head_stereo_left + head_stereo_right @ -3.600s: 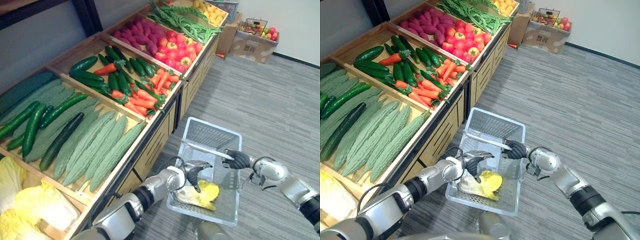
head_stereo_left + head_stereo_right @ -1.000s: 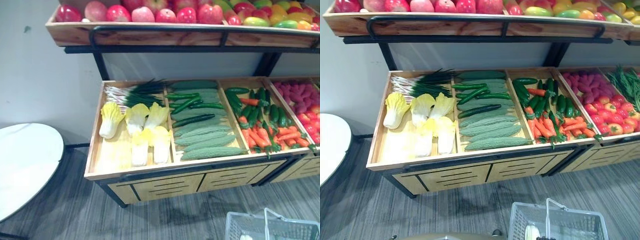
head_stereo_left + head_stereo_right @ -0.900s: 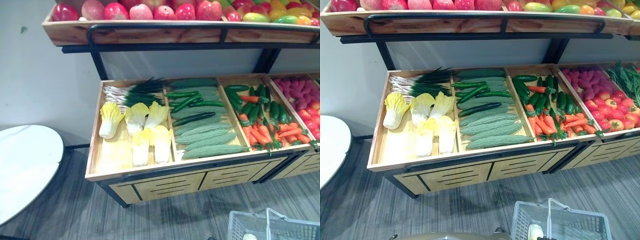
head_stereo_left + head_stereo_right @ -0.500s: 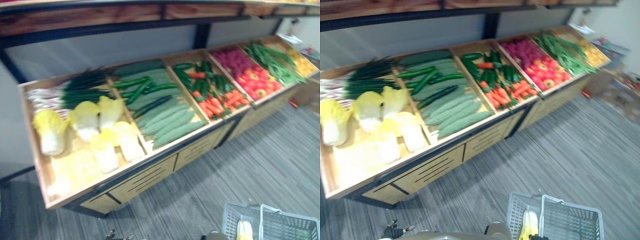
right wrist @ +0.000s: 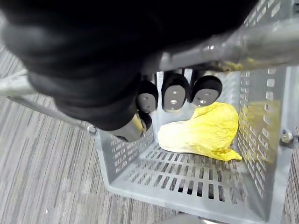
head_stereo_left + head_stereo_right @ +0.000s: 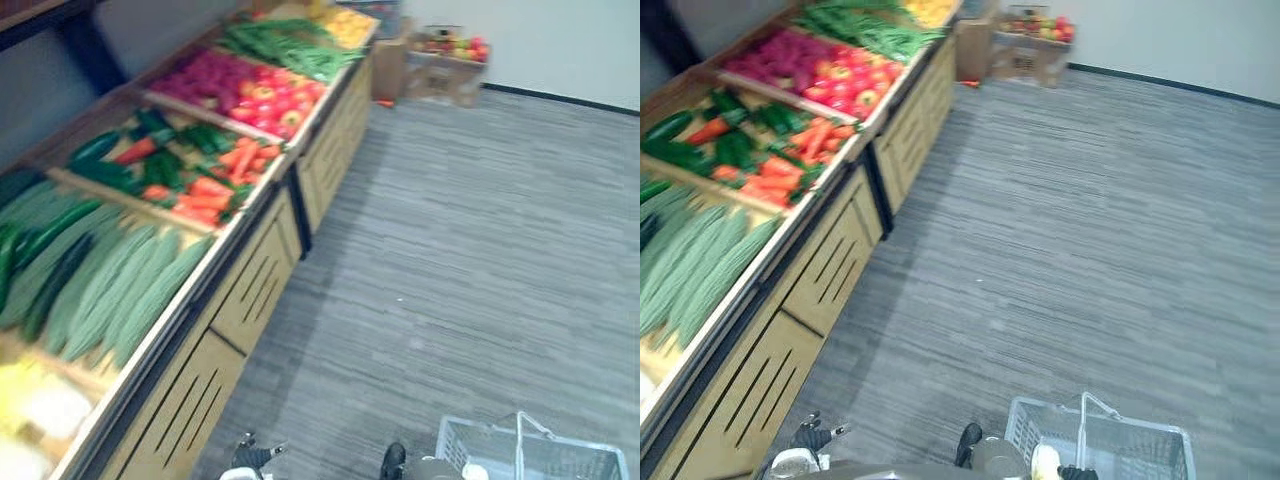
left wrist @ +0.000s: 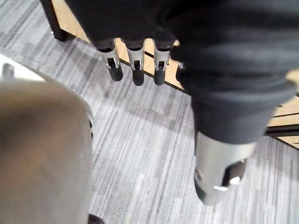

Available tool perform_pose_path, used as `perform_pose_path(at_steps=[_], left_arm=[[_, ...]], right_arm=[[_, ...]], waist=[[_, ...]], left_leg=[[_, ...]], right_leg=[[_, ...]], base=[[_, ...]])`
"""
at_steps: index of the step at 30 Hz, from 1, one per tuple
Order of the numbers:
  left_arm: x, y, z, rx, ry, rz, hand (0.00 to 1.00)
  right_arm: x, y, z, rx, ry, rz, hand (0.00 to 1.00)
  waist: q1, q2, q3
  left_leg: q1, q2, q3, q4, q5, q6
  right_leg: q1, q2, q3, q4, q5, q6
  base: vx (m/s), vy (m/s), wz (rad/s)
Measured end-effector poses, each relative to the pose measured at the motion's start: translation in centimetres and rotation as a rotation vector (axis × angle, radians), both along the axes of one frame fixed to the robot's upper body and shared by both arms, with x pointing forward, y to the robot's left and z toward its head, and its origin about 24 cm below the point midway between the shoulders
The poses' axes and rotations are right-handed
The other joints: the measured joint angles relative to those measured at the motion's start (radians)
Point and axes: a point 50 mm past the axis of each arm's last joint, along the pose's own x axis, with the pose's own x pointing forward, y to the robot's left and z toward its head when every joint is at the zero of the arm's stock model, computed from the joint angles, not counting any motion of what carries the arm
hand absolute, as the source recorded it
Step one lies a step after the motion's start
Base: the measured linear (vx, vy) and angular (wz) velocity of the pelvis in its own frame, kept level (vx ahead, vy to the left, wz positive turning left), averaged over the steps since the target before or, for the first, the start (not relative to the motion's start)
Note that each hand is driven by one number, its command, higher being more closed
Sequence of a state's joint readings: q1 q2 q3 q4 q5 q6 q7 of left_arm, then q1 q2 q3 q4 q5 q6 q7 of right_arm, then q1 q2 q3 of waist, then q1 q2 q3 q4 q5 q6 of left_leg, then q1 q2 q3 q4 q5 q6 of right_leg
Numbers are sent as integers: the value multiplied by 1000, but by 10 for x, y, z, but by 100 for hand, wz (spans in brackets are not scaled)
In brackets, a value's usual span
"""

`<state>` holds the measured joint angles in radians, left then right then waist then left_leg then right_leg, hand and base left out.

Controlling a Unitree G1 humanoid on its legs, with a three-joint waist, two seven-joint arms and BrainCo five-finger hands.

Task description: Pick vegetable in the basket

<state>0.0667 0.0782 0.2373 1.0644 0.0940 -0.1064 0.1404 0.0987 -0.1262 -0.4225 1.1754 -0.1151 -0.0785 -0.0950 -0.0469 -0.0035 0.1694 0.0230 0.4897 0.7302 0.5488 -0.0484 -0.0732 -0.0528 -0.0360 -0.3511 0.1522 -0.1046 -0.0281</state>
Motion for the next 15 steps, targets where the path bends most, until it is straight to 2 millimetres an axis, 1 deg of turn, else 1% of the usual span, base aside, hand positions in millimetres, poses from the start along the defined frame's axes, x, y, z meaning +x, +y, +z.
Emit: perform_pose_path(at_steps=[1,2,3,4,5,7,8,9,10,11,12,13,14,15], left_arm=[[0,-3,0,-5,-8,24,0],[-1,-6,0,-9,-10,27,0],[0,-7,0,-11,-14,26,0],[2,-9,0,-15,-30,25,0],[4,-12,1,-21,-44,23,0],[6,-11,2,-22,-55,27,0],[5,-10,2,-21,-55,34,0],[5,-10,2,-27,-57,52,0],[4,-7,2,-24,-59,78,0],[4,-6,2,-21,-57,75,0],[4,-4,3,-16,-61,80,0],[4,-3,3,-11,-63,80,0],[4,-1,4,1,-59,61,0],[4,-1,4,2,-58,59,0]], right_arm=[[2,-6,2,-15,-2,5,100],[4,-11,3,-28,-5,6,100],[4,-13,4,-34,-7,3,100],[3,-17,5,-46,-10,-3,100],[1,-18,5,-46,-6,-10,100],[0,-18,5,-47,-4,-15,100],[0,-19,5,-51,-7,-16,100],[3,-20,6,-58,-17,-15,100],[3,-17,6,-54,-23,-15,100],[2,-15,5,-50,-24,-16,100],[3,-10,5,-45,-36,-18,100],[3,-10,5,-49,-39,-20,100],[1,-11,5,-58,-38,-18,100],[1,-11,6,-61,-39,-17,100]], waist=[[5,2,2],[10,6,3],[14,9,4],[19,13,6],[21,18,7],[21,22,9],[23,26,7],[25,43,10],[27,26,0],[27,20,0],[37,-2,-1],[43,-6,-1],[52,-11,-5],[54,-14,-7]], left_leg=[[-20,-98,-206,-20,-55,-16],[-36,-194,-385,-45,-103,-35],[-42,-231,-452,-61,-120,-42],[-60,-285,-546,-111,-147,-54],[-80,-313,-616,-175,-153,-56],[-114,-324,-683,-256,-150,-52],[-128,-327,-715,-306,-138,-42],[-135,-327,-743,-359,-93,-46],[-134,-356,-729,-356,-104,-37],[-139,-366,-720,-354,-116,-30],[-138,-390,-689,-355,-118,-10],[-136,-400,-681,-355,-117,-3],[-124,-422,-664,-359,-122,8],[-118,-431,-658,-362,-124,12]], right_leg=[[0,-6,69,-2,7,1],[0,-8,131,-13,12,6],[2,-7,158,-18,15,10],[4,0,203,-34,24,21],[1,8,232,-54,34,36],[-2,17,266,-69,42,49],[-14,19,283,-68,48,59],[-22,25,311,-61,49,70],[-26,1,334,-66,55,89],[-25,-11,338,-73,60,96],[-26,-40,354,-82,73,110],[-27,-50,359,-82,74,110],[-22,-73,363,-84,72,118],[-20,-80,367,-84,69,125]], base=[[73,34,-173],[70,67,-174],[63,87,-153],[41,121,-116],[30,139,-98],[22,152,-66],[52,230,-73],[61,296,-67],[79,263,-43],[119,334,-23],[113,281,-11],[119,308,-21],[74,174,-17],[104,184,-14]])
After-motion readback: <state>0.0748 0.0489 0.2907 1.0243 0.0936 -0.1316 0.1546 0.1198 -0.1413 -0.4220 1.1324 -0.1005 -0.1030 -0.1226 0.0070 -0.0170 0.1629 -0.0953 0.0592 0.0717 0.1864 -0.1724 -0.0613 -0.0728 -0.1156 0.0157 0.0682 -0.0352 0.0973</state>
